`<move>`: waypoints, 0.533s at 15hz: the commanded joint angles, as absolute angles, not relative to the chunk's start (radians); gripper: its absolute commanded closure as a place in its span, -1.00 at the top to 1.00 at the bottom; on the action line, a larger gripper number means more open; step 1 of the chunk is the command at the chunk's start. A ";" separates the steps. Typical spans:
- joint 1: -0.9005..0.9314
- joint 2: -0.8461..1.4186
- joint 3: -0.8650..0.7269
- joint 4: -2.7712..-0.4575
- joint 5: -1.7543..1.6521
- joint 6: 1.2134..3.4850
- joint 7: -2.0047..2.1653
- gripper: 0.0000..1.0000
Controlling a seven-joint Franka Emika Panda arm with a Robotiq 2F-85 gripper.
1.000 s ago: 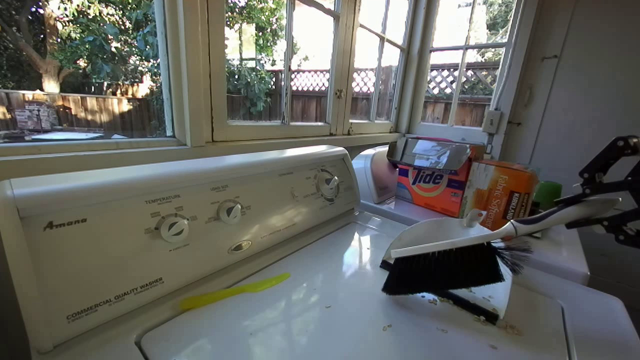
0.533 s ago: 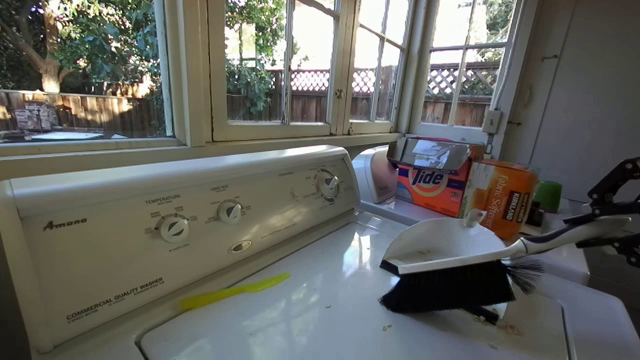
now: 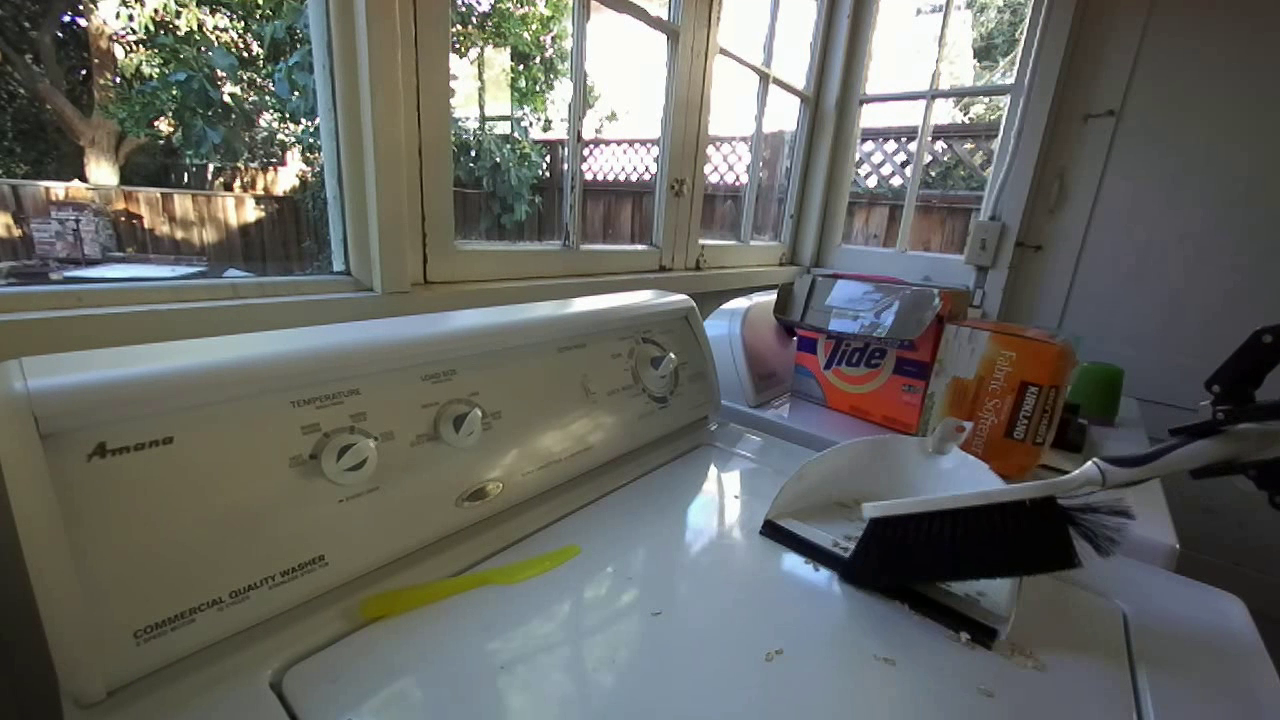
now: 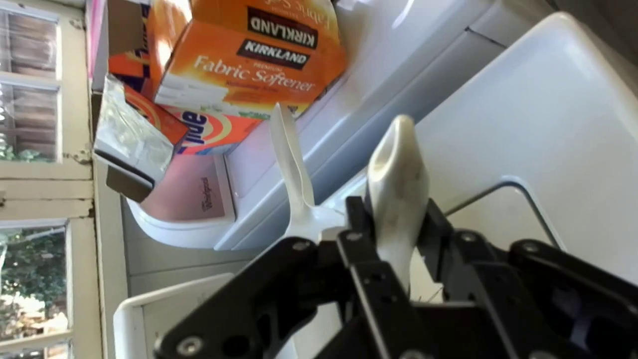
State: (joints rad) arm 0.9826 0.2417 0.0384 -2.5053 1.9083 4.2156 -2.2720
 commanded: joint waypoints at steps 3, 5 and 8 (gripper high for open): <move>1.317 0.294 -0.360 -2.516 1.944 4.237 -2.145 -0.85; 1.405 0.307 -0.443 -2.509 1.961 4.238 -2.130 -0.85; 1.532 0.307 -0.537 -2.508 1.962 4.238 -2.090 -0.85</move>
